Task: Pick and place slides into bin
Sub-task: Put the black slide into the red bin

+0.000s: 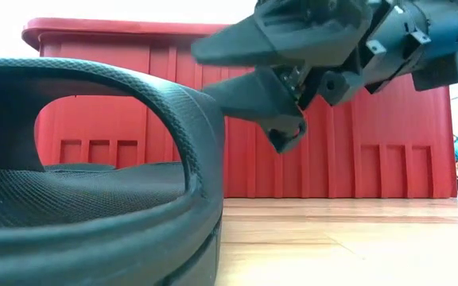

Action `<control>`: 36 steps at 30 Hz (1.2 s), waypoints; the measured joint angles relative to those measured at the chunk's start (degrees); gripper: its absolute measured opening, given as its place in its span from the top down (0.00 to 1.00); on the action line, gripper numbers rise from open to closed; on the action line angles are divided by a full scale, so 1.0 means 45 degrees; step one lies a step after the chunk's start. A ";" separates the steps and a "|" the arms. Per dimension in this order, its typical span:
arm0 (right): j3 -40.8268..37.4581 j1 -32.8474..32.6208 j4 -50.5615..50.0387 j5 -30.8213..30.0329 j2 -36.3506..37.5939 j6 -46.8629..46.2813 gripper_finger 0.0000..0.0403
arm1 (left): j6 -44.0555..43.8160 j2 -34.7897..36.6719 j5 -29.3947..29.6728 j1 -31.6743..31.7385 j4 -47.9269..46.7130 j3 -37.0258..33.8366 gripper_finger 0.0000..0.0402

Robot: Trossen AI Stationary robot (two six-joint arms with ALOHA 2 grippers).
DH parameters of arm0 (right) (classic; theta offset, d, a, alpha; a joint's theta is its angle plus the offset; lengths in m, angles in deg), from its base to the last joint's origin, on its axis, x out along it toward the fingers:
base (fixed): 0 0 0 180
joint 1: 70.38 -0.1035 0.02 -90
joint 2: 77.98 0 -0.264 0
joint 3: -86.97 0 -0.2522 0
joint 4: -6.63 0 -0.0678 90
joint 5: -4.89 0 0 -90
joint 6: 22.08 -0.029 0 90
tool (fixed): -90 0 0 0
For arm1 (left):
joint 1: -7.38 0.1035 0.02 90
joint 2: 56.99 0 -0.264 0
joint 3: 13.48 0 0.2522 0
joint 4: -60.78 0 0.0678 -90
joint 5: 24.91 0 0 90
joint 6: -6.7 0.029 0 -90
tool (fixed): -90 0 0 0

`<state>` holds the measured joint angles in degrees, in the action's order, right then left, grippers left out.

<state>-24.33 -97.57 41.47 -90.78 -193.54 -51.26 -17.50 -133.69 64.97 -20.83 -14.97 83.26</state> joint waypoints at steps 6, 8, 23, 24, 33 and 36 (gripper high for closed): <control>0.0628 -0.0189 0.0170 0.0353 -0.0697 -0.0056 0.62 | 0.0030 0.0000 -0.0002 0.0000 -0.0090 0.0000 0.67; 0.0713 -0.0135 0.0223 0.0364 -0.0744 -0.0018 0.62 | 0.0060 0.0000 0.0000 0.0000 -0.0199 0.0000 0.67; 0.0708 -0.0145 -0.0525 0.2045 -0.0759 -0.1240 0.62 | 0.0601 0.0000 -0.0311 0.0000 -0.0312 0.0000 0.67; 0.0708 -0.0145 -0.0503 0.2053 -0.0759 -0.1361 0.62 | 0.0638 0.0000 -0.0311 0.0000 -0.0309 0.0000 0.67; 0.0708 -0.0130 -0.0649 0.2034 -0.0754 -0.1942 0.80 | 0.0680 0.0000 -0.0330 0.0000 -0.0325 0.0000 0.67; 0.0708 -0.0135 -0.0654 0.2042 -0.0749 -0.1940 0.92 | 0.0680 0.0000 -0.0334 0.0000 -0.0327 0.0000 0.67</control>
<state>-21.14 -98.18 38.52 -81.59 -196.91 -59.99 -14.44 -133.69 63.47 -20.83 -16.44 83.26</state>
